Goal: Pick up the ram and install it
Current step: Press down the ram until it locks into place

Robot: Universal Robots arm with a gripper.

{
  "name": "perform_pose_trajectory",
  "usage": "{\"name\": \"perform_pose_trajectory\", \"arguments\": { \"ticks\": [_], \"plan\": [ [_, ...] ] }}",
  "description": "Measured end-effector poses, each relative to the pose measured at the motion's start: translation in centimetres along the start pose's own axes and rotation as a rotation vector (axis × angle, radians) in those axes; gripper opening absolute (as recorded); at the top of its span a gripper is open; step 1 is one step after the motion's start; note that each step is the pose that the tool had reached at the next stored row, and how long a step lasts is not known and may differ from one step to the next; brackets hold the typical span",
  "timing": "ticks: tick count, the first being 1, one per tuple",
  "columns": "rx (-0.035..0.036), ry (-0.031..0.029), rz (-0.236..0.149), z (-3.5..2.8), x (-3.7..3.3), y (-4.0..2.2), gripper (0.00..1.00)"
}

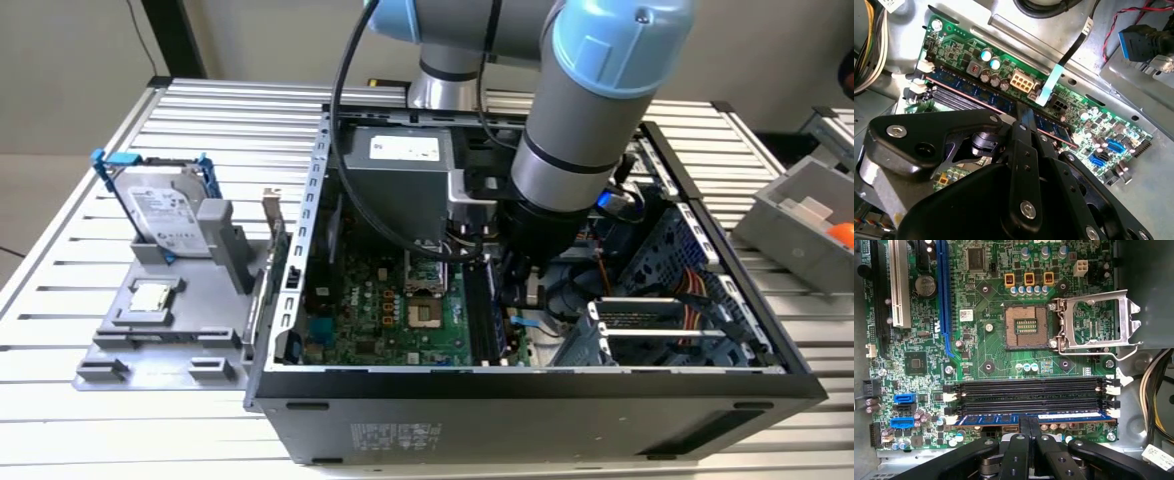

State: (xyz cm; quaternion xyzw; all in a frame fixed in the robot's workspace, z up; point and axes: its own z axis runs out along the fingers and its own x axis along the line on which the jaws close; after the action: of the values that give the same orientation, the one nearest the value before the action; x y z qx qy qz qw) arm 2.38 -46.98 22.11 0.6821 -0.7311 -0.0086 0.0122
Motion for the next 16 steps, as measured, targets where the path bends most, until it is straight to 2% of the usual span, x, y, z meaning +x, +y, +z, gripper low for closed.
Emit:
{"name": "perform_pose_trajectory", "arguments": {
  "ticks": [7, 16],
  "plan": [
    [-0.0001, 0.0003, 0.000, 0.23, 0.00, -0.01, 0.00],
    [0.0000, -0.0008, 0.000, -0.17, -0.01, 0.01, 0.00]
  ]
}}
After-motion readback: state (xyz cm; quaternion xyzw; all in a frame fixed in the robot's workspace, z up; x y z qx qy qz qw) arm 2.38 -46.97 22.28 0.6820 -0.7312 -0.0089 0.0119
